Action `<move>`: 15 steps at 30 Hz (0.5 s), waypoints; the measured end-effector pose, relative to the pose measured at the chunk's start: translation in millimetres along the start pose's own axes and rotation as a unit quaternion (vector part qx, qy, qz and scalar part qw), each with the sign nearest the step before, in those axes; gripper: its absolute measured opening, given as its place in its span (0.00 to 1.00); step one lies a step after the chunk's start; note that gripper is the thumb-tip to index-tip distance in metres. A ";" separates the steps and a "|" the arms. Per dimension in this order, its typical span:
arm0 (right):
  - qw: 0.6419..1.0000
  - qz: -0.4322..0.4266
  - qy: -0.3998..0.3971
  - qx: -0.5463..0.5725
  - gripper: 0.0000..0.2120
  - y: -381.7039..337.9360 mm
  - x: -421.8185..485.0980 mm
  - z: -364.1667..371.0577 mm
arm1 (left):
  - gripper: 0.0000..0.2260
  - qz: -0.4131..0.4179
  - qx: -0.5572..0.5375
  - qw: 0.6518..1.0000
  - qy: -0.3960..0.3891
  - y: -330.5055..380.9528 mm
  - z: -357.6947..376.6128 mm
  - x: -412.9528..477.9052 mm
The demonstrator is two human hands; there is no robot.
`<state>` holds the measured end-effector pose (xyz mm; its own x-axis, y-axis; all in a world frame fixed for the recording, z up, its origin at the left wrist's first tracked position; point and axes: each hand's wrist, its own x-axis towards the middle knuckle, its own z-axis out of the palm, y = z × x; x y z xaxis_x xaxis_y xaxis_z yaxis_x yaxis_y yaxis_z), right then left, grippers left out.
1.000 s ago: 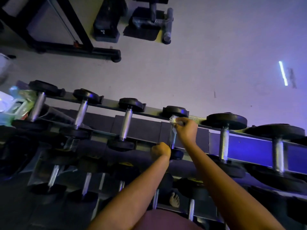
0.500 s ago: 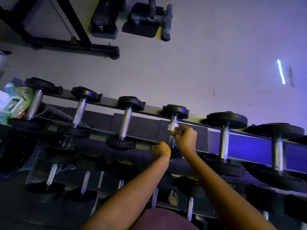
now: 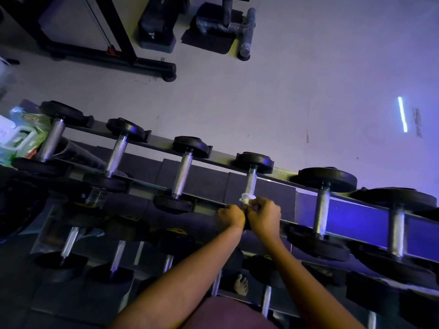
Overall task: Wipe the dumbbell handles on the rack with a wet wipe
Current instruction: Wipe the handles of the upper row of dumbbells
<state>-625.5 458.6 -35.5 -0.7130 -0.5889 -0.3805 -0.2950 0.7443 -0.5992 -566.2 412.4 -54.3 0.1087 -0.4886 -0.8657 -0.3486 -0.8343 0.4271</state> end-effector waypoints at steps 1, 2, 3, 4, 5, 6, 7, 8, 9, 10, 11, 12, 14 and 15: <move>1.000 0.002 0.001 -0.004 0.05 -1.3 1.6 -0.2 | 0.18 0.001 -0.007 1.000 0.002 -0.1 0.0 0.5; 1.000 -0.001 0.000 -0.013 0.05 -4.6 6.1 -1.1 | 0.18 0.002 -0.008 1.000 0.013 -1.7 1.2 2.9; 1.000 -0.010 0.000 -0.023 0.05 -9.2 12.7 -1.9 | 0.19 -0.001 -0.005 0.999 0.032 -4.4 3.5 7.2; 0.999 -0.021 0.004 -0.027 0.05 -14.3 21.1 -2.8 | 0.19 0.000 0.002 0.999 0.048 -6.9 5.8 11.0; 0.999 -0.028 0.009 -0.025 0.06 -20.0 30.5 -4.6 | 0.19 0.002 0.011 0.998 0.058 -9.7 8.3 16.1; 0.999 -0.033 0.014 -0.020 0.06 -26.1 40.8 -6.7 | 0.19 0.003 0.009 0.998 0.058 -11.1 9.5 18.0; 0.999 -0.035 0.019 -0.016 0.06 -31.9 49.8 -8.9 | 0.19 0.000 0.005 0.999 0.053 -9.6 7.4 14.9; 0.999 -0.037 0.025 -0.011 0.06 -37.4 57.3 -11.0 | 0.18 0.001 0.002 0.999 0.051 -6.2 4.3 7.9; 0.999 -0.038 0.029 -0.005 0.06 -41.4 63.2 -12.3 | 0.18 0.000 0.002 0.999 0.048 -3.6 1.4 3.1; 0.999 -0.038 0.032 0.000 0.06 -43.2 66.9 -12.4 | 0.18 -0.004 0.002 0.999 0.042 -1.5 -0.9 -1.3; 0.999 -0.036 0.031 0.001 0.06 -44.2 67.2 -12.2 | 0.18 -0.011 0.005 0.999 0.033 -0.3 -3.1 -3.4; 0.999 -0.032 0.030 -0.002 0.06 -42.6 64.8 -11.1 | 0.18 -0.016 0.009 0.999 0.027 0.6 -4.8 -3.9; 1.000 -0.011 0.019 -0.007 0.05 -33.3 53.4 -7.9 | 0.17 -0.014 0.008 1.000 0.022 0.5 -6.5 -2.8; 1.000 0.001 0.009 -0.006 0.05 -27.6 44.5 -6.9 | 0.18 -0.006 0.014 1.000 0.019 0.0 -7.2 -1.2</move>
<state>-653.4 414.1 -31.1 -0.7250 -0.5816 -0.3690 -0.3005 0.7492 -0.5903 -559.6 411.2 -51.4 0.1482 -0.4882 -0.8600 -0.3727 -0.8331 0.4087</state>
